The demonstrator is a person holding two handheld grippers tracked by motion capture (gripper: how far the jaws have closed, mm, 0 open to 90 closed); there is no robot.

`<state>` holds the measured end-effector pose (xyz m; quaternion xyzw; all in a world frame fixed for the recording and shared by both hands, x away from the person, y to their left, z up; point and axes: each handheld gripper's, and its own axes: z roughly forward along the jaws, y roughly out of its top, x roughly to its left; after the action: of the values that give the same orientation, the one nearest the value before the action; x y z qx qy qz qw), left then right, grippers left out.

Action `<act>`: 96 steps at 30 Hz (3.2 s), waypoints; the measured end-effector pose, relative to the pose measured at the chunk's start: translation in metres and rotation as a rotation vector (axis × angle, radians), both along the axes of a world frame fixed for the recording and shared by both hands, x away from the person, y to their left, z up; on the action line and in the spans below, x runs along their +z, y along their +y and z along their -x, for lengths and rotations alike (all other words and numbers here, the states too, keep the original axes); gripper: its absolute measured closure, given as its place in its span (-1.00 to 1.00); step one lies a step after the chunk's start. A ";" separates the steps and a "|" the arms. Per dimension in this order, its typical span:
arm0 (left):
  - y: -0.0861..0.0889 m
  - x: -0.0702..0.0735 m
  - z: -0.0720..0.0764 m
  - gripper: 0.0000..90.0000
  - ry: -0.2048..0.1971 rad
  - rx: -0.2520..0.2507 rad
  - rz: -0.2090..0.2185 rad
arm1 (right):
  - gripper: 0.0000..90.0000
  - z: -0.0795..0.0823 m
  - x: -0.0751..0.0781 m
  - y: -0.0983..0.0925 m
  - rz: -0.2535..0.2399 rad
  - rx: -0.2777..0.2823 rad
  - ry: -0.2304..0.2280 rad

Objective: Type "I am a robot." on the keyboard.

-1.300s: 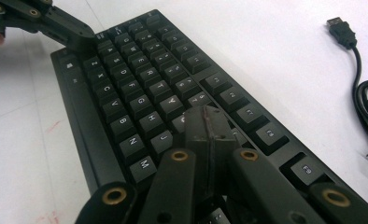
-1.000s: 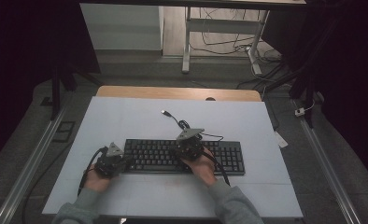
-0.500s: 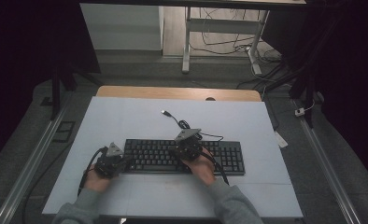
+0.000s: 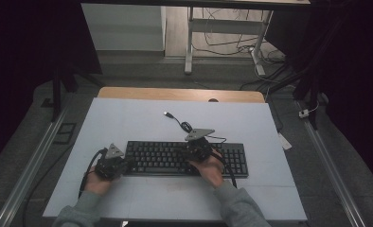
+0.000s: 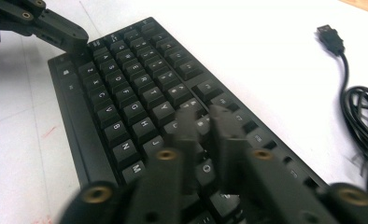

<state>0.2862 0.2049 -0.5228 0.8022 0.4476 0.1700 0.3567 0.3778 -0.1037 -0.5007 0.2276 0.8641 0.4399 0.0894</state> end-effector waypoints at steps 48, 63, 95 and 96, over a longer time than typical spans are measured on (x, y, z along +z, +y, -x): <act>-0.010 0.033 -0.003 -0.20 -0.007 -0.132 0.125 | 0.25 0.030 0.011 -0.086 -0.020 -0.120 -0.043; -0.044 0.042 -0.020 0.28 0.047 -0.285 0.087 | 0.24 0.031 0.010 -0.091 -0.016 -0.130 -0.043; -0.076 0.015 -0.016 0.96 0.100 -0.354 -0.014 | 0.23 0.029 0.007 -0.088 0.005 -0.125 -0.041; -0.076 0.015 -0.016 0.96 0.101 -0.354 -0.018 | 0.23 0.029 0.007 -0.088 0.005 -0.125 -0.042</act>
<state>0.3027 0.1291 -0.5083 0.8791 0.3152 0.0683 0.3510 0.3487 -0.1916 -0.4942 0.2717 0.8473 0.4358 0.1353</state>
